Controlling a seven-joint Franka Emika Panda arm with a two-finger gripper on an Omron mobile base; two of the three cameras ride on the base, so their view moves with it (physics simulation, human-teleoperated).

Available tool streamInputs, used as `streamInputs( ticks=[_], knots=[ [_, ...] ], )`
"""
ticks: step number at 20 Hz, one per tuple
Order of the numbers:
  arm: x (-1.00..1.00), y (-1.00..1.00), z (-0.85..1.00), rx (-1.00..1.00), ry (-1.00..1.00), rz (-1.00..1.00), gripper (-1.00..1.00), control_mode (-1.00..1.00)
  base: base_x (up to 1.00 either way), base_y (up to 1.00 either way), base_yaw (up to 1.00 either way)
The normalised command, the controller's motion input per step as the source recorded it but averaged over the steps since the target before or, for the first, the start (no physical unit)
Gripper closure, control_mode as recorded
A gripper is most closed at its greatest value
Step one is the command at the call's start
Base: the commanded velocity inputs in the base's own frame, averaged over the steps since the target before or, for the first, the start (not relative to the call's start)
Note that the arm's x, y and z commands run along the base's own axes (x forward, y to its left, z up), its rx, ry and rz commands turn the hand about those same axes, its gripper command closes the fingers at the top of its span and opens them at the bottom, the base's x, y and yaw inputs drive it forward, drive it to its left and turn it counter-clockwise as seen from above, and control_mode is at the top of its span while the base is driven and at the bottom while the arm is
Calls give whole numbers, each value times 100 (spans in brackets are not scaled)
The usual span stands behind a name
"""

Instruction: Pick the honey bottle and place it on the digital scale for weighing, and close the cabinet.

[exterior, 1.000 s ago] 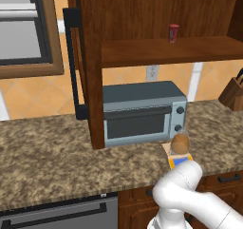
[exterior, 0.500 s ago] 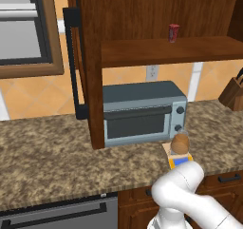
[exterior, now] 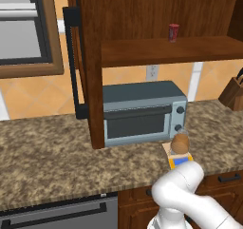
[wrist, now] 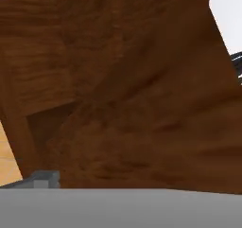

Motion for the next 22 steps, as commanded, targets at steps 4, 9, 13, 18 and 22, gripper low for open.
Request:
streamInputs(
  ticks=[4,9,13,18,22],
  knots=[
    [0,80,50,-22,-1,0,-100,-100,0,0,0],
    [0,74,69,-22,-23,1,-100,-100,0,0,0],
    [19,55,81,-19,-29,6,-100,-100,0,0,0],
    [20,33,99,-14,-6,6,-100,-100,0,0,0],
    [17,35,100,-15,0,0,-100,-100,0,0,0]
  ],
)
